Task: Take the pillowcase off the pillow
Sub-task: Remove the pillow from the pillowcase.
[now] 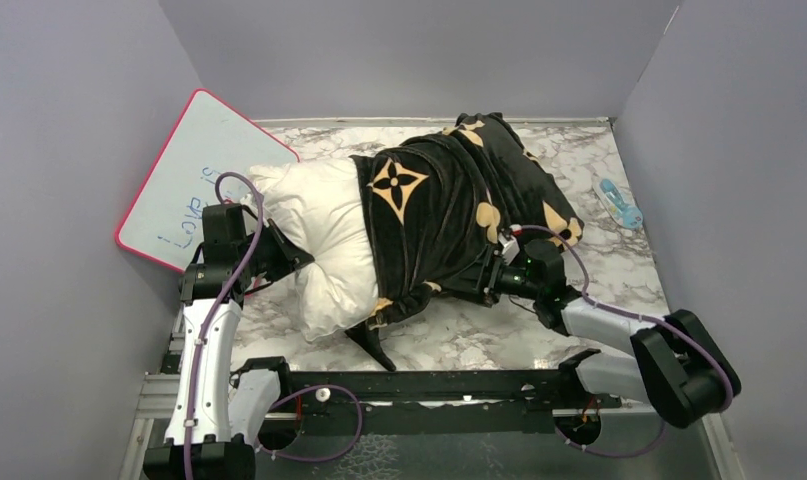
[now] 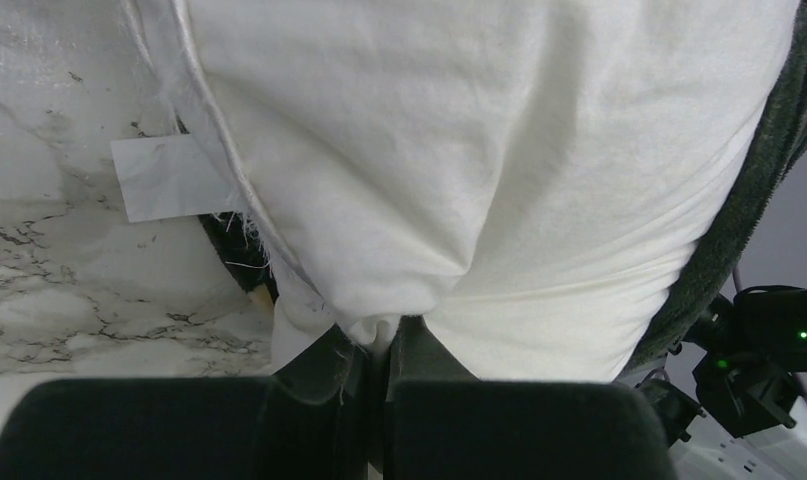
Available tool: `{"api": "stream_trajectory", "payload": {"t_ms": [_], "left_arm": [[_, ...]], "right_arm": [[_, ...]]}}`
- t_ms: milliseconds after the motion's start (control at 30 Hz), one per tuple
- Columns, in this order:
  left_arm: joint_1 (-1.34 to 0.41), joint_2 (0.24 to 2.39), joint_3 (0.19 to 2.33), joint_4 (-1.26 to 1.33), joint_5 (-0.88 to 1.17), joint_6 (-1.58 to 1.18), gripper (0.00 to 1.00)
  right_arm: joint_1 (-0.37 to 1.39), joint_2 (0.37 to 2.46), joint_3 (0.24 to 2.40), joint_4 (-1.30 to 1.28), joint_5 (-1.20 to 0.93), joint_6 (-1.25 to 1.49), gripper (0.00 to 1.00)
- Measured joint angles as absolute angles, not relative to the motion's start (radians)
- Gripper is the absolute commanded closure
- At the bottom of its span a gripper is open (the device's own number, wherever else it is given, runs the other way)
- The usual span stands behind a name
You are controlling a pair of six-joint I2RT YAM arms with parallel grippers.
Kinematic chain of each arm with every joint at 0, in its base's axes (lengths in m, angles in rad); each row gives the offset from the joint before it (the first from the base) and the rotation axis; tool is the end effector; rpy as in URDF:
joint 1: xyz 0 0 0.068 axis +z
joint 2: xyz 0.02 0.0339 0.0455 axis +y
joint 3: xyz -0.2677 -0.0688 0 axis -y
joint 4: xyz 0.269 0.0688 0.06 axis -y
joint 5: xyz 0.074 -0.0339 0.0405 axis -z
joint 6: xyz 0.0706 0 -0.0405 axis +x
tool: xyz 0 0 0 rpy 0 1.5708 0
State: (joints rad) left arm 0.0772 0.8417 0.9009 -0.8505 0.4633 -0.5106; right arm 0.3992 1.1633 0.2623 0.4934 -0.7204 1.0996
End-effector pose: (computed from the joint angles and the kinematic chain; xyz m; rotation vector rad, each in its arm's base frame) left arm 0.2049 -0.0158 0.2914 -0.4671 2.3364 -0.7558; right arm 0.2073 0.1380 0.1353 0.2447 2.2685 1.6026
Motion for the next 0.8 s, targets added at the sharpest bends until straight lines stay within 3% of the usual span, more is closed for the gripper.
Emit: {"api": "stream_trajectory", "payload": {"t_ms": [133,233,267,567,733,800], "left_arm": [[0.077,0.833,0.897,-0.846,0.465,-0.516,1.00],[0.077,0.817,0.887,-0.843,0.472,-0.521,1.00],[0.077,0.811,0.884,-0.844,0.474,-0.522,1.00],[0.068,0.803,0.901,-0.860,0.486,-0.530,1.00],[0.061,0.820,0.929,-0.867,0.485,-0.532,1.00],[0.059,0.820,0.929,-0.877,0.485,-0.531,1.00]], "right_arm": [[0.470,1.238,0.273,0.614,-0.635,1.128,0.66],[0.472,1.187,0.276,0.605,-0.545,1.108,0.95],[0.472,1.146,0.282,0.567,-0.508,1.086,0.99],[0.392,0.905,0.571,-0.035,-0.097,0.731,0.99],[0.173,0.904,0.622,-0.182,-0.121,0.619,0.99],[0.135,0.921,0.624,-0.219,-0.184,0.600,0.91]]}}
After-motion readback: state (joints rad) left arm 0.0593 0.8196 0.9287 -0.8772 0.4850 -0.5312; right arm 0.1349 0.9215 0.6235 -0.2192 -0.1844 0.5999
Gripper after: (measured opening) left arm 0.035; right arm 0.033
